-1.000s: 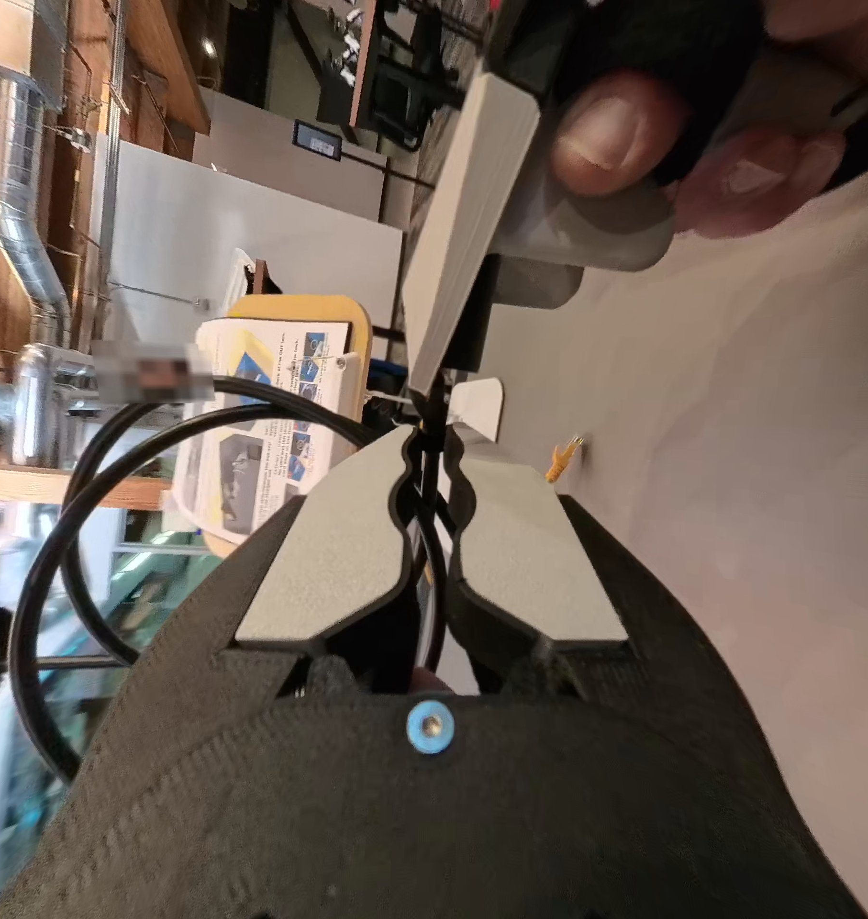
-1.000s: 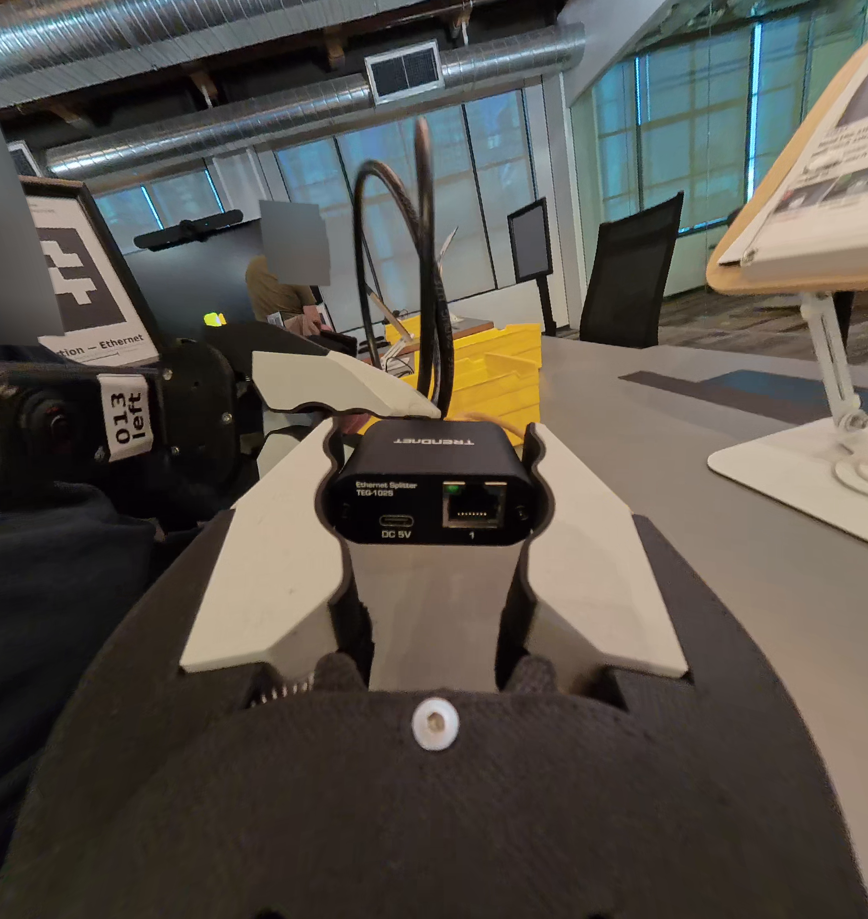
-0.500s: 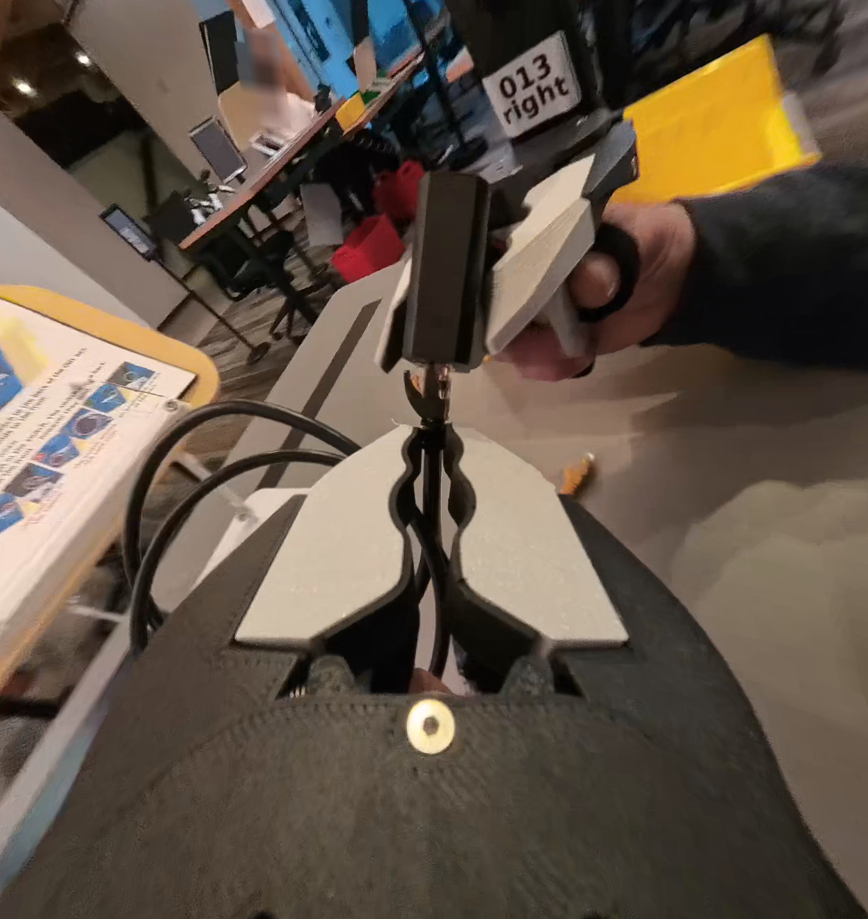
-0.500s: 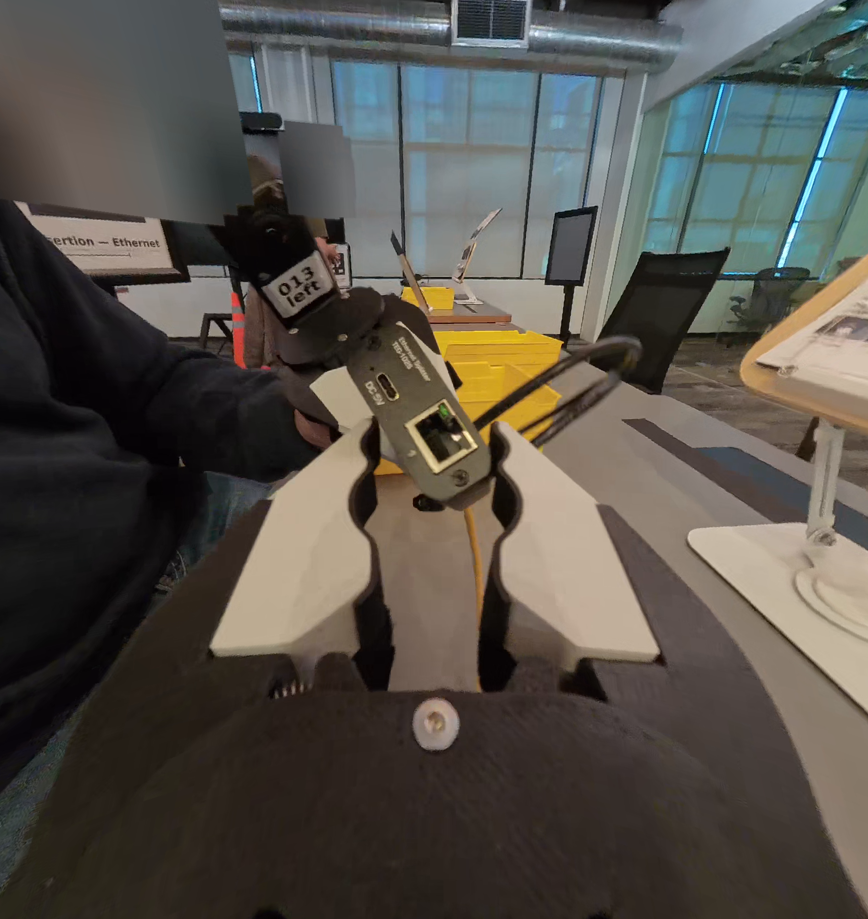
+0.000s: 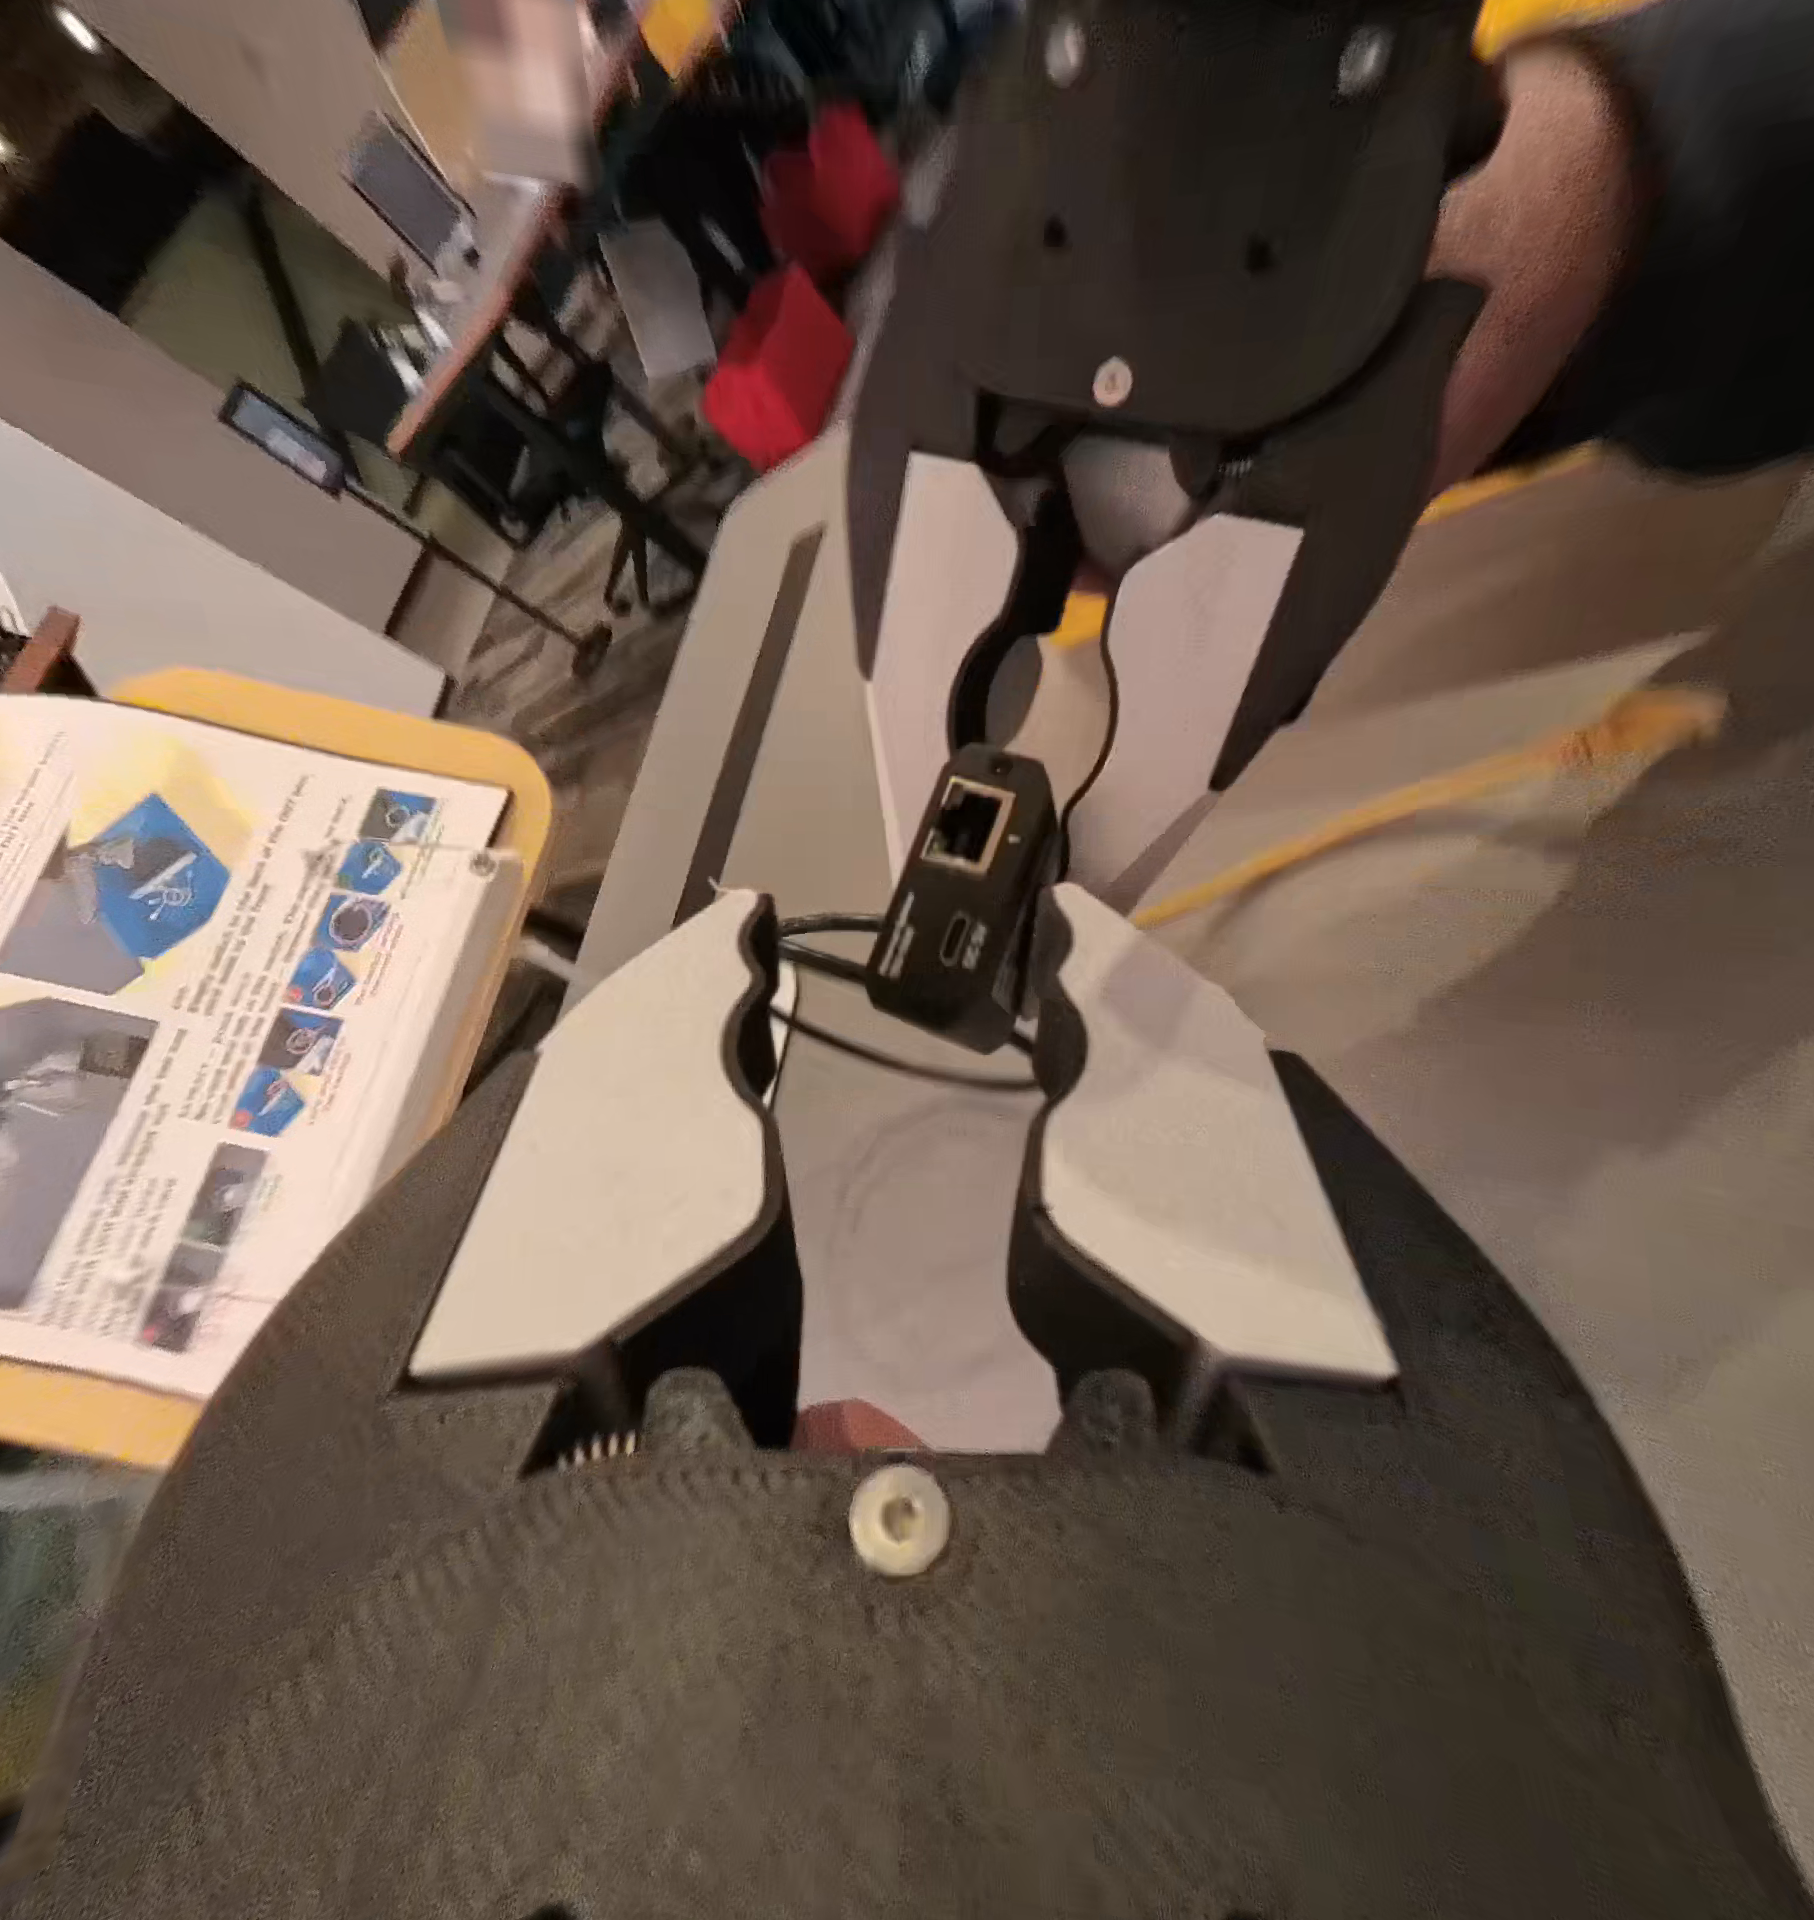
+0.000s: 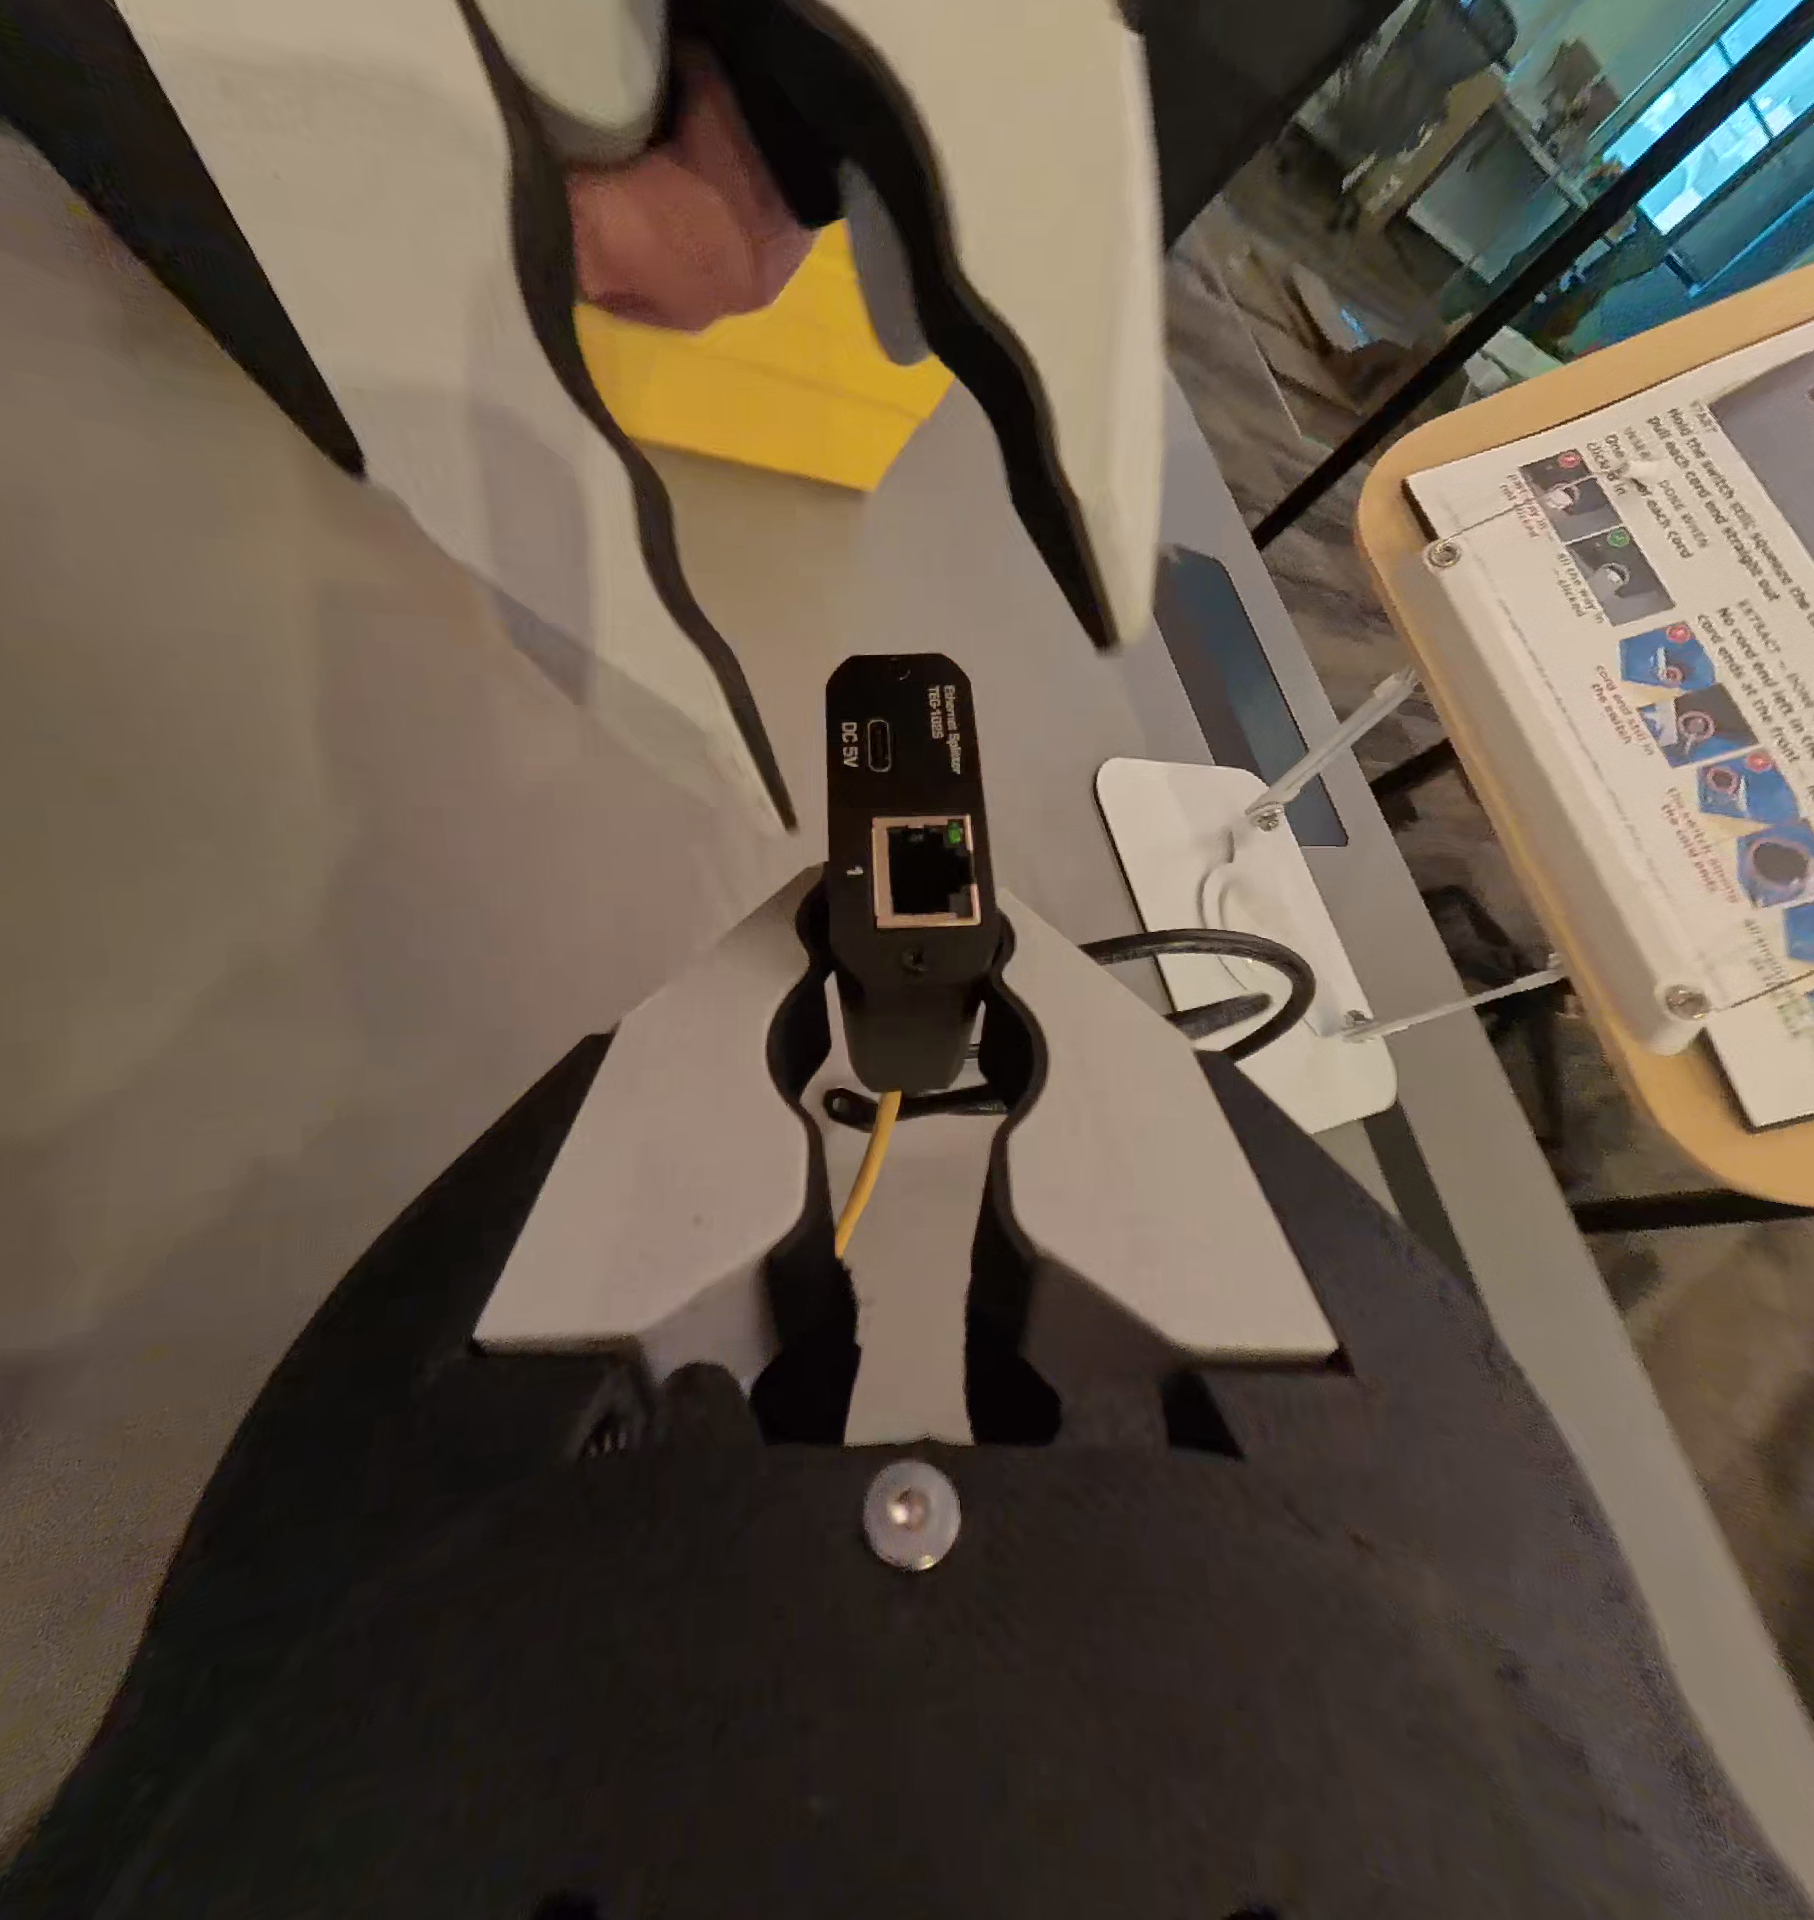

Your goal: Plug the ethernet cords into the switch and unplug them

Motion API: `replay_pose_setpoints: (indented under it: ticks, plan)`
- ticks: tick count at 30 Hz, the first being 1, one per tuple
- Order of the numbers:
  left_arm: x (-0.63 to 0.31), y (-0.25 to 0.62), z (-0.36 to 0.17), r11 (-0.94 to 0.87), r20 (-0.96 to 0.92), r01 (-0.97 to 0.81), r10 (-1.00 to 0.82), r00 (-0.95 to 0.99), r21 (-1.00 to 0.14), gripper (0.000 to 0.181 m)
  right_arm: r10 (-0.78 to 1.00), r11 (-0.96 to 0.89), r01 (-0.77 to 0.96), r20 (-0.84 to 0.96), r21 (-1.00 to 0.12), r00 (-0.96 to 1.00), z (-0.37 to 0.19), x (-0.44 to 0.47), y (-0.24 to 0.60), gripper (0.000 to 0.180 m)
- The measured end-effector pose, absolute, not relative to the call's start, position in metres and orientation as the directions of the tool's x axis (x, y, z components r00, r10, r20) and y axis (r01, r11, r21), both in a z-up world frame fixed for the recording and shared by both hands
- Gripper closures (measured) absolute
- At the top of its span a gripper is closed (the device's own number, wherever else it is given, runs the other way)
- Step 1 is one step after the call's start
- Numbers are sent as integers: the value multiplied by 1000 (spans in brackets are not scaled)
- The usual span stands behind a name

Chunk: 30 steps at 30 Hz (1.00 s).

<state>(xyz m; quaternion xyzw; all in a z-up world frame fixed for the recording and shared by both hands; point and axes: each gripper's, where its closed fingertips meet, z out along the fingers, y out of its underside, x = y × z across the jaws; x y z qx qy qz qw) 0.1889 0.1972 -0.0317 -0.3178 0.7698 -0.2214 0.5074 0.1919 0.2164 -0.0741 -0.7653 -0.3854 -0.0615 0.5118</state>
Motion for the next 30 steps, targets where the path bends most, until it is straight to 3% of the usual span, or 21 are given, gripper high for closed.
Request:
replay_pose_setpoints:
  ticks: [2,7,15,23,26,30]
  plan:
    - [190,199,-46,739,-655,-377,-672,-345,-559,141,526,-188,701,533,-688,663,-76,188,218,158]
    - [176,199,-61,767,-603,-475,-637,-480,-432,157,546,-180,756,575,-630,609,-82,180,216,158]
    - [168,190,-54,843,-669,-333,-537,-513,-422,157,656,-113,687,466,-717,594,-75,167,206,154]
    - [147,180,-51,947,-730,-181,-320,-604,-266,157,910,-87,594,179,-800,375,-54,148,179,121]
    - [138,173,-45,970,-736,-124,-239,-633,-208,157,956,-114,647,94,-754,278,-51,137,180,97]
    - [129,167,-35,986,-745,-56,-156,-649,-158,157,983,-126,740,16,-660,182,-61,120,172,92]
